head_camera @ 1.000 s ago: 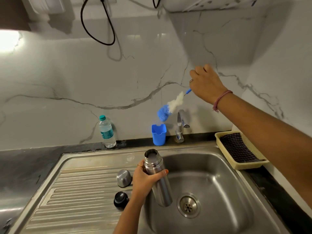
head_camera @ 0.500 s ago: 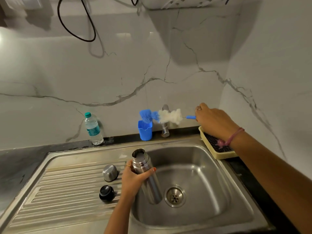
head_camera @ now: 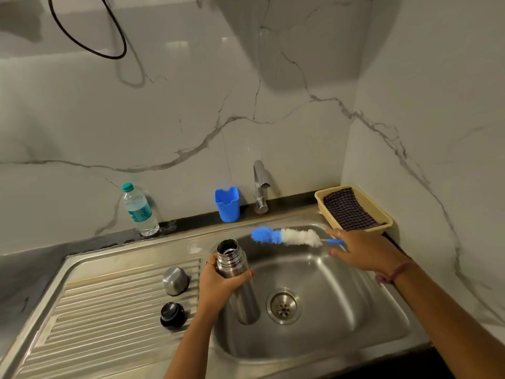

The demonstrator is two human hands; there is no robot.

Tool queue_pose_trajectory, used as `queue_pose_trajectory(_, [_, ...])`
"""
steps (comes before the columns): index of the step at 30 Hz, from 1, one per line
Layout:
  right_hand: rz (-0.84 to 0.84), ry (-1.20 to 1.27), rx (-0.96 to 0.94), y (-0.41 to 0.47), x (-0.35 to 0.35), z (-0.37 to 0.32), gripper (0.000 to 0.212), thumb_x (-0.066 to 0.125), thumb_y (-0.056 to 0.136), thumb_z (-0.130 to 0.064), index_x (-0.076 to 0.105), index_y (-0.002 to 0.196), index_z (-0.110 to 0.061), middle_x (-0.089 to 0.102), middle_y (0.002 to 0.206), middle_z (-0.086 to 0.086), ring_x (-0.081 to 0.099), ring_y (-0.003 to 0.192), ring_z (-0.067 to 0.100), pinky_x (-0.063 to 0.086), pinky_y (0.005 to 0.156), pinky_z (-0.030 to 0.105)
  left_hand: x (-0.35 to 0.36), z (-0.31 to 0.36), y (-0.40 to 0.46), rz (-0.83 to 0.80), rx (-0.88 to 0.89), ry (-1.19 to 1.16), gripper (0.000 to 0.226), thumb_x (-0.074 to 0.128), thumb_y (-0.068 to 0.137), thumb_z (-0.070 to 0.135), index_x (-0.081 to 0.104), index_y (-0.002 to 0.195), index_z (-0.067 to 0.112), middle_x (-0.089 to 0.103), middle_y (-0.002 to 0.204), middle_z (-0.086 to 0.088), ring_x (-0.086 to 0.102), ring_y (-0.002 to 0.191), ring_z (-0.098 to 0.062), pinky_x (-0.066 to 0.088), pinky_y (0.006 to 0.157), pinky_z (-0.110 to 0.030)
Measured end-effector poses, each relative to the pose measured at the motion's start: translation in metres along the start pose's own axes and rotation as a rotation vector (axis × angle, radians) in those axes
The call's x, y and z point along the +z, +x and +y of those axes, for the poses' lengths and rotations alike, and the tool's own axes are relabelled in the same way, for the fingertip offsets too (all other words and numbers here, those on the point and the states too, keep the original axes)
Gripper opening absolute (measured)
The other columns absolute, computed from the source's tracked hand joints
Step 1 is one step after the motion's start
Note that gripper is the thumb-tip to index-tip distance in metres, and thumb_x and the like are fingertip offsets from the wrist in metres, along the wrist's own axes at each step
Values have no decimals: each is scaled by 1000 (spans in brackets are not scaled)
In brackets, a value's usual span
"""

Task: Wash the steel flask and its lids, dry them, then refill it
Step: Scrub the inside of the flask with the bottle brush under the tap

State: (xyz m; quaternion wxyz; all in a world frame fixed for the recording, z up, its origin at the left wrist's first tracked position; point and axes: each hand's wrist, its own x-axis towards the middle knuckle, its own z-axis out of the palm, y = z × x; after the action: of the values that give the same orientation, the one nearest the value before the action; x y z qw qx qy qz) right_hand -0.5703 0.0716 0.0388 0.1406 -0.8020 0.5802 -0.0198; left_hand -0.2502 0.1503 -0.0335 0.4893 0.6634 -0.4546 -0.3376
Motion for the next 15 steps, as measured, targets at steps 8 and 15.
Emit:
queue_pose_trajectory(8, [114, 290, 203, -3, 26, 12, 29, 49, 98, -24, 60, 124, -18, 69, 95, 4, 61, 77, 12, 49, 72, 25, 1, -6, 23, -39, 7, 115, 72, 96, 57, 21, 52, 114, 24, 66, 101, 10, 63, 90, -3, 49, 75, -23])
queue_pose_trajectory(15, [151, 370, 353, -5, 56, 17, 34, 43, 100, -24, 55, 131, -18, 66, 104, 5, 54, 78, 10, 43, 69, 22, 10, -5, 53, -170, 41, 205, 74, 95, 58, 25, 48, 116, 28, 63, 105, 7, 61, 92, -4, 45, 72, -15])
